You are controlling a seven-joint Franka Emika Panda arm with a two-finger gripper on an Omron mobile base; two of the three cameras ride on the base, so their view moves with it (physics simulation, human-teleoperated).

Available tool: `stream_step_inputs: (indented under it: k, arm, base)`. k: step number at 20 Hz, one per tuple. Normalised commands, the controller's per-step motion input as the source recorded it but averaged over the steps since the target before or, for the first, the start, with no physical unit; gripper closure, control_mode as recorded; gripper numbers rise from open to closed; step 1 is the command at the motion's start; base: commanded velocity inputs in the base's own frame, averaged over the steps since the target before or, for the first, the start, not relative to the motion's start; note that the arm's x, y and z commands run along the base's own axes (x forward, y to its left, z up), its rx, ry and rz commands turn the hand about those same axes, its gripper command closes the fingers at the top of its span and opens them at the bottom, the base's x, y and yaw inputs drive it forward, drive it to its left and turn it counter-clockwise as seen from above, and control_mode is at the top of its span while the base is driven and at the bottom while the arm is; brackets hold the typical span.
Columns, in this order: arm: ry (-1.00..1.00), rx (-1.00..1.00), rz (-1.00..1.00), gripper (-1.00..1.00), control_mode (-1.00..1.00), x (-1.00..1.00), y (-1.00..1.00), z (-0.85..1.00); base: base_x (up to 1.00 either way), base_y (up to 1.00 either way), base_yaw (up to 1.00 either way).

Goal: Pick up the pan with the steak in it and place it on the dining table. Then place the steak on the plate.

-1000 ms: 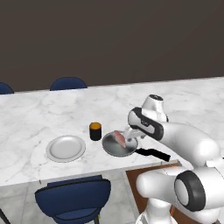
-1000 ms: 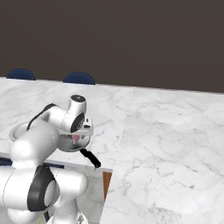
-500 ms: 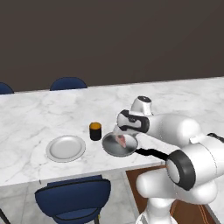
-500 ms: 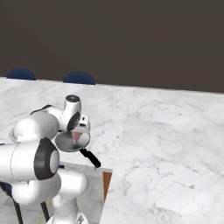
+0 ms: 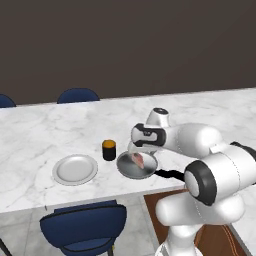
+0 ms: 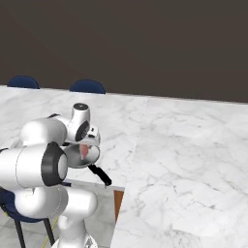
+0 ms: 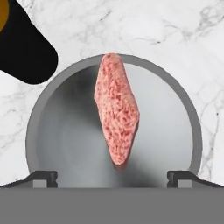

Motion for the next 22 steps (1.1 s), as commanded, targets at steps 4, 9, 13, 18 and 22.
stream_step_inputs:
  k: [4,9,13,18,22]
  arm:
    - [0.08,-0.01,0.0,-1.0,-1.0,0.17,0.0,-0.22]
    - [0.08,-0.01,0.0,-1.0,-1.0,0.19,0.0,-0.25]
    - [0.06,-0.06,0.0,-1.0,-1.0,0.22,0.0,-0.22]
    - [0.05,-0.08,0.0,-1.0,-1.0,0.09,0.03,-0.29]
    - [0.01,-0.05,0.0,-1.0,-1.0,0.02,0.16,-0.3]
  base:
    - [0.0,0.0,0.0]
    - [0.0,0.0,0.0]
    - [0.0,0.0,0.0]
    - [0.0,0.0,0.0]
    - [0.0,0.0,0.0]
